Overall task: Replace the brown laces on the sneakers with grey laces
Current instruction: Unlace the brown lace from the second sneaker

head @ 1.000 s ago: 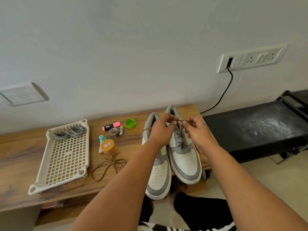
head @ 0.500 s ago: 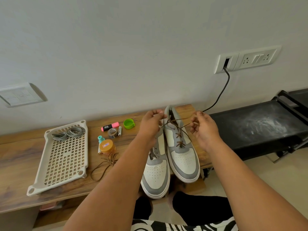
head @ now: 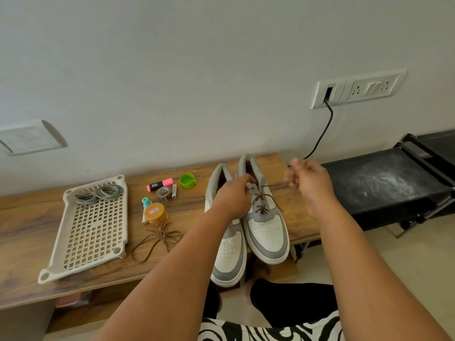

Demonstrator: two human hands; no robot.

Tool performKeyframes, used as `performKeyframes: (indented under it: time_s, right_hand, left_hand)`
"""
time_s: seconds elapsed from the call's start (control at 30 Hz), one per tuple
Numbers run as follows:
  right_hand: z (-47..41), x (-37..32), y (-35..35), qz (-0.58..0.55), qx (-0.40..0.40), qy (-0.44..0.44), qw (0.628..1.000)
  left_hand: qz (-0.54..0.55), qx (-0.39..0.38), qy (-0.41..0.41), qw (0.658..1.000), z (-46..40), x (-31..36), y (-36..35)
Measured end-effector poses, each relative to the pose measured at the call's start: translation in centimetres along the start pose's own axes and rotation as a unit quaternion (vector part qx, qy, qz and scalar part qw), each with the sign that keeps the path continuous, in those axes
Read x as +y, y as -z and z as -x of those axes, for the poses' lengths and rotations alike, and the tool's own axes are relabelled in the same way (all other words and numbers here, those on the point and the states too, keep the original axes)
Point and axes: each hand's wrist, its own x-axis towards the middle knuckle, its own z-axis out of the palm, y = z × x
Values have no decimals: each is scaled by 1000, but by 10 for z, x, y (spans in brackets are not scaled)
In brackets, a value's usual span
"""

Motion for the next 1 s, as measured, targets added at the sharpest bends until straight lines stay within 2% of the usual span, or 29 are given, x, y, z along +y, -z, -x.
performKeyframes:
  time_s: [0.03,0.07,0.1,0.13,0.17,0.2,0.3,0.37,0.43,0.6,0.8,0.93,1.0]
  right_hand:
    - [-2,11,2,155,-31,-20,987]
    - [-3,22,3,308,-82,-44,947]
    - [-1,30,5,431,-136,-68,890]
    - [3,33,5,506,-172,-87,841]
    - [4,33,4,538,-181,-93,818]
    - [2,31,5,538,-166,-80,822]
    - [-8,29,-3,420,-78,58,902]
    - [-7,29,-18,349,-97,156,919]
    - [-5,31,-33,323,-138,192,917]
    - [-14,43,-48,342,-162,155,912]
    - [-24,46,-45,346,-135,163,914]
    - [-13,50,-55,427,-143,161,878]
    - [-12,52,-59,410,-140,131,891]
  left_hand:
    - [-12,7,-1,1000,0,-2,0]
    - [-27,10,-10,1000,-1,-5,-1]
    - [-46,7,-21,999,-3,-9,-2]
    - [-63,3,-31,998,-7,-13,-2]
    - [-76,-1,-34,997,-10,-15,-2]
    - [-84,-7,-33,996,-12,-15,-3]
    - [-96,-38,-40,994,-16,-13,-7]
    - [-86,-50,-43,994,-16,-9,-12]
    - [-75,-43,-42,995,-16,-8,-15]
    - [-52,-13,-42,998,-17,-8,-13]
    - [-8,-18,5,1000,-15,-12,-10]
    - [10,-17,19,1000,-11,-17,-12]
    - [12,-17,17,1000,-10,-19,-13]
